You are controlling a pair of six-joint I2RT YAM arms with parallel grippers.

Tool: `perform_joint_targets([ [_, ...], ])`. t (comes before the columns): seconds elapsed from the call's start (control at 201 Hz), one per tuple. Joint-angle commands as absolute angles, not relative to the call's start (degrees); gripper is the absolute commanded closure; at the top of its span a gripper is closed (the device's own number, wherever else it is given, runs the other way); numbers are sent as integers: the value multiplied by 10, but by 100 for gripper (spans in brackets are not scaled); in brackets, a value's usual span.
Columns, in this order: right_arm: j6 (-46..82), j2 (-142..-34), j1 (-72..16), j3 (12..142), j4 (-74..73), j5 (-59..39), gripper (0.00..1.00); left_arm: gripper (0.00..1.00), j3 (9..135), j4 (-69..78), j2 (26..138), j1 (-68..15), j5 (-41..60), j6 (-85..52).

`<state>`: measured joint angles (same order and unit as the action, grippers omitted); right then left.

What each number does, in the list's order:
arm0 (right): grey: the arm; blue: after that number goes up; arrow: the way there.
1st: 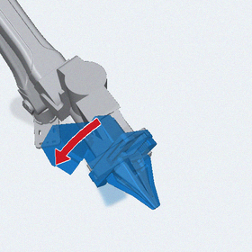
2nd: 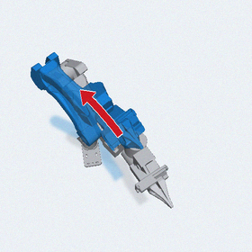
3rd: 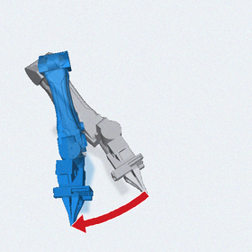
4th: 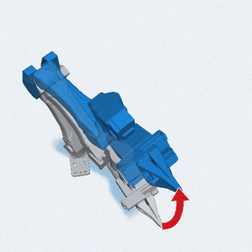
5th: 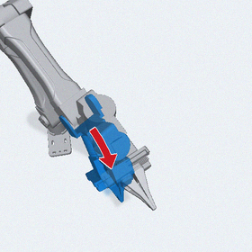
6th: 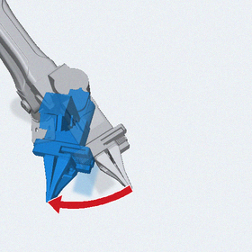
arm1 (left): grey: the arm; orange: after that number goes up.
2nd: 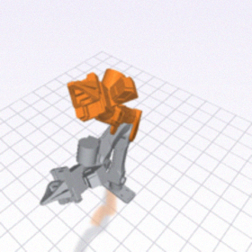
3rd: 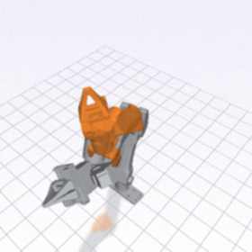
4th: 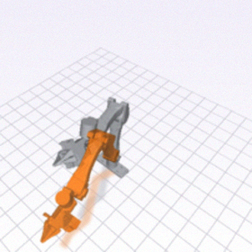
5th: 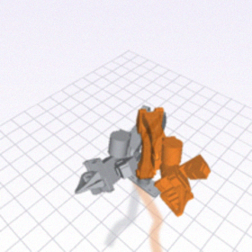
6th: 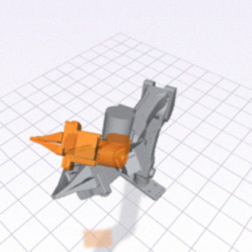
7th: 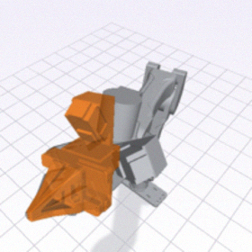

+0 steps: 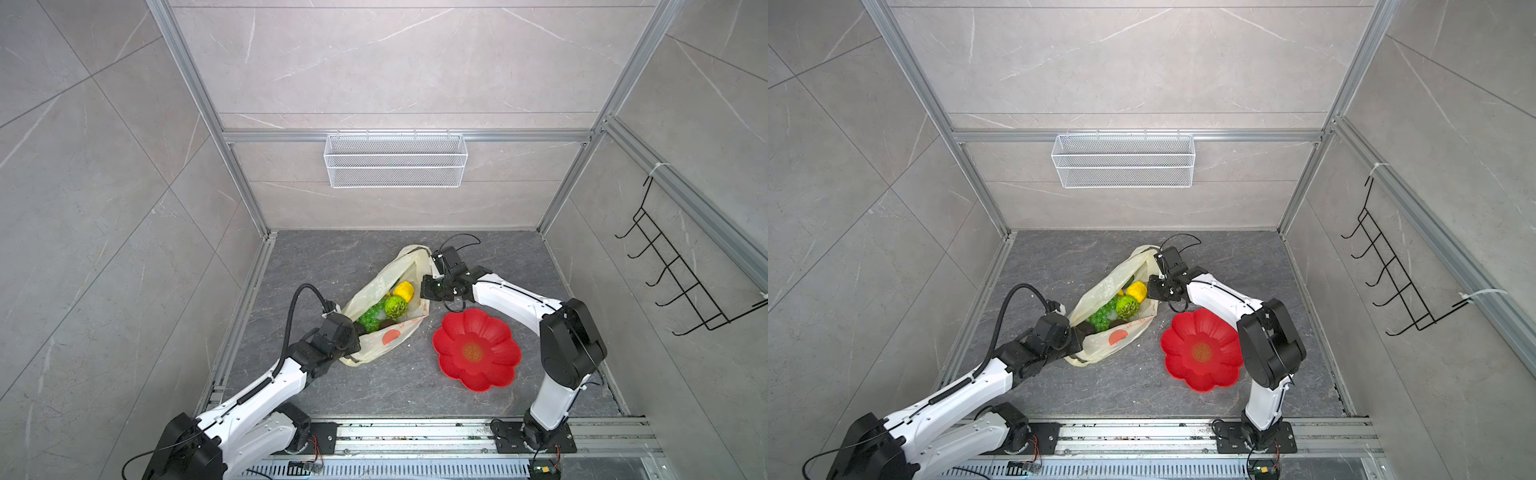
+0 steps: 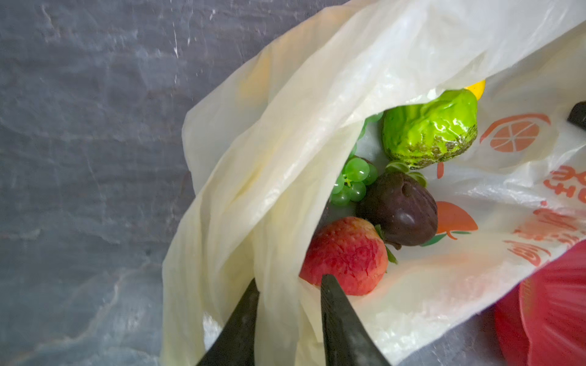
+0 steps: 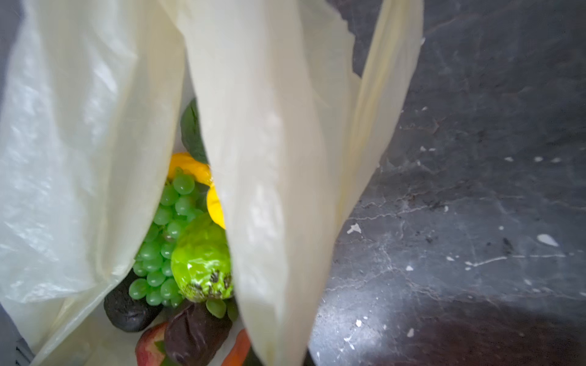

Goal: Take the fake fruits out of the plastic bag

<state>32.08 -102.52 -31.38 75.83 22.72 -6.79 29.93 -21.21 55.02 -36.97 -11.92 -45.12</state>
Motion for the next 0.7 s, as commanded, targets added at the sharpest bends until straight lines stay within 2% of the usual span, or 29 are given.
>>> perform_joint_targets([
  [0.0, 289, -1011, -314, 752, 248, -37, 96, 49, 350, -327, 509, -387, -194, -455],
  [0.095, 288, -1016, -314, 757, 246, -38, 96, 36, 402, -374, 492, -388, -220, -422],
  [0.174, 289, -1022, -314, 763, 244, -40, 96, 28, 443, -382, 489, -388, -224, -394],
  [0.294, 287, -1026, -314, 767, 245, -40, 95, 21, 502, -363, 523, -388, -214, -327],
  [0.458, 288, -1025, -314, 768, 243, -44, 95, 16, 608, -345, 691, -388, -209, -238],
  [0.598, 290, -1018, -314, 764, 243, -43, 95, 1, 690, -357, 838, -390, -237, -195],
  [0.692, 292, -1014, -314, 758, 240, -40, 95, 0, 733, -377, 910, -392, -281, -175],
])
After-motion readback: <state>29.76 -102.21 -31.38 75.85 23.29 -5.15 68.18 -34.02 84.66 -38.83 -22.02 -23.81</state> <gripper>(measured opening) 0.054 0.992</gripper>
